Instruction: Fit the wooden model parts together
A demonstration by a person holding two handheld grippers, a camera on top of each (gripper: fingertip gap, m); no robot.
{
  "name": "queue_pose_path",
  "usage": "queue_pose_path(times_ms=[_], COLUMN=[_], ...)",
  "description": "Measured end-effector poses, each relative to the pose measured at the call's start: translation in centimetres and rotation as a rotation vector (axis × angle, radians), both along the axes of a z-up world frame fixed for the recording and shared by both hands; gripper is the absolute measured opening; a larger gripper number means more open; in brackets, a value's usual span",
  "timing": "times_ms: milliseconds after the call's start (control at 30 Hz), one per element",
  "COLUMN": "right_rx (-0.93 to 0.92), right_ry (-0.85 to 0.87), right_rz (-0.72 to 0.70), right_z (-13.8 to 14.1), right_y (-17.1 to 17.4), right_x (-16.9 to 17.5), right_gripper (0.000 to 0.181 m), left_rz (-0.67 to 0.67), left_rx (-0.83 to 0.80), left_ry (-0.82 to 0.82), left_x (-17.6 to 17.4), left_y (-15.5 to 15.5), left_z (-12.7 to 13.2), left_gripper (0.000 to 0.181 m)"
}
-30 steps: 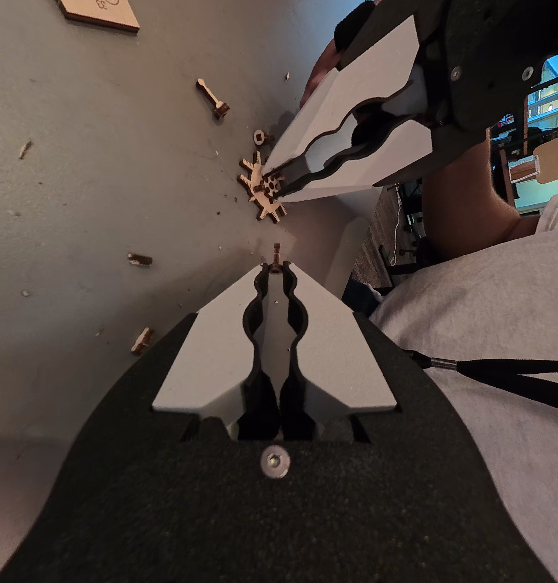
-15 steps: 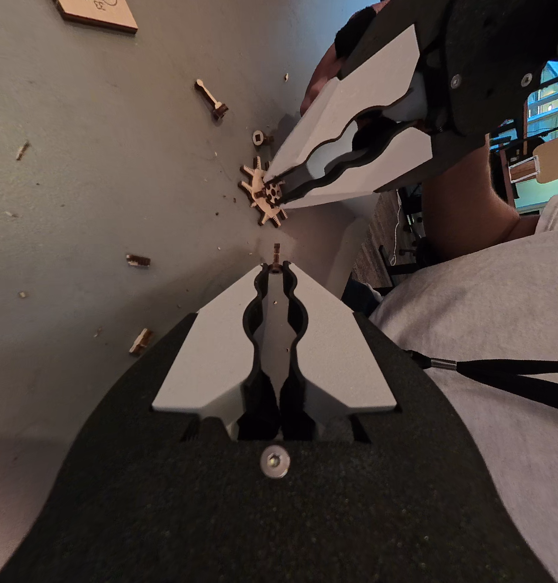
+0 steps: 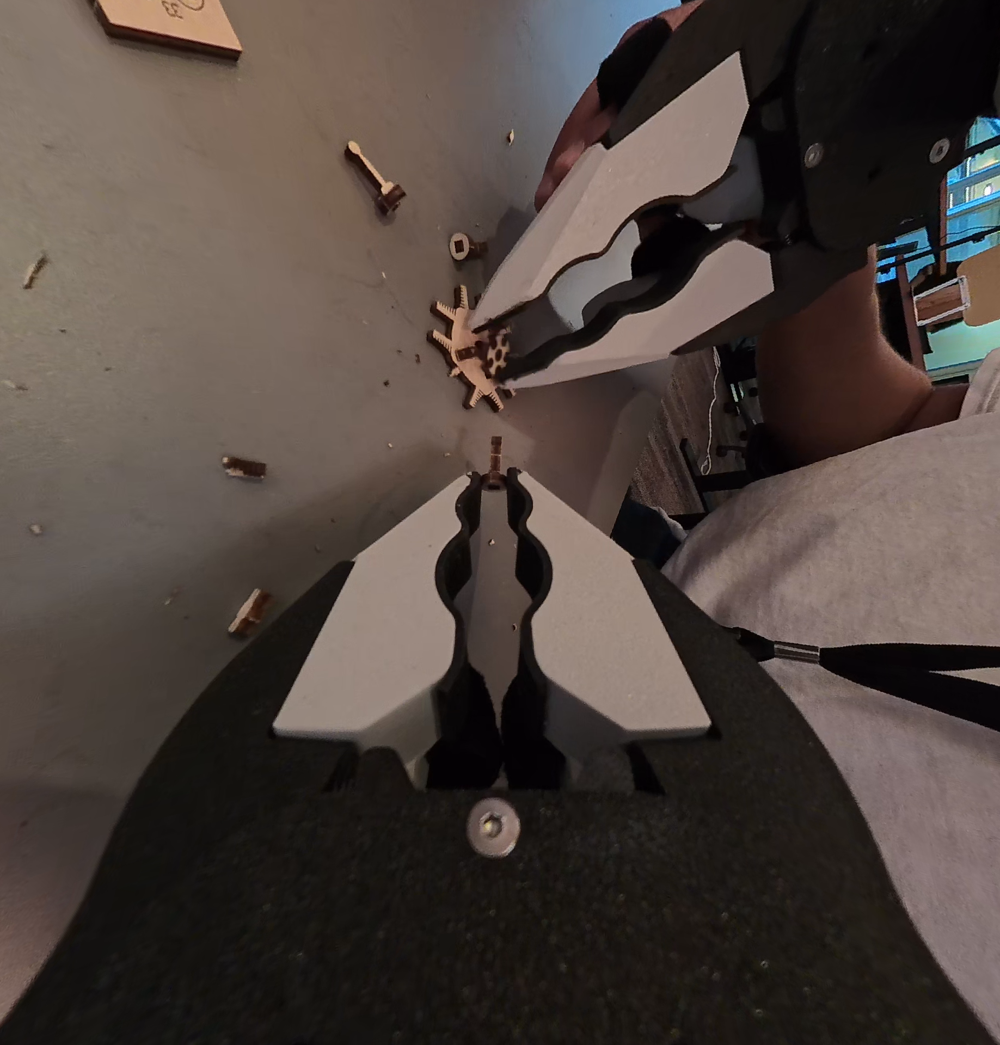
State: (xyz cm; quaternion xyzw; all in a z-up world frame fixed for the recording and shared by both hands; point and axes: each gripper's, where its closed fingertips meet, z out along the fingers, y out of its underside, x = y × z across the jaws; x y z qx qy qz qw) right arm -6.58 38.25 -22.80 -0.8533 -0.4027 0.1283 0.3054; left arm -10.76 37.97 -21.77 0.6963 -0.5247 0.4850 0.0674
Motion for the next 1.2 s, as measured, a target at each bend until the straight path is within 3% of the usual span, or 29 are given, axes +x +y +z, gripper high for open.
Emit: queue_pose_path(times_ms=[667, 1000, 1200], right_rx=[-0.039, -0.055, -0.039], right_ry=[0.008, -0.038, -0.032], right_rz=[-0.072, -0.060, -0.028], right_z=[0.5, -0.2, 1.1], right_y=[-0.4, -0.5, -0.2], right_x=[0.3, 0.2, 0.4], right_gripper=[0.019, 0.013, 0.014], left_rz=[0.004, 0.006, 0.005], left_rx=[0.003, 0.009, 0.018], left_ry=[-0.005, -0.010, -0.012], left_x=[0.1, 0.0, -0.1], left_y=[0.1, 0.2, 0.2], left_z=[0.2, 0.4, 0.5], left_gripper=[0.006, 0.006, 0.006])
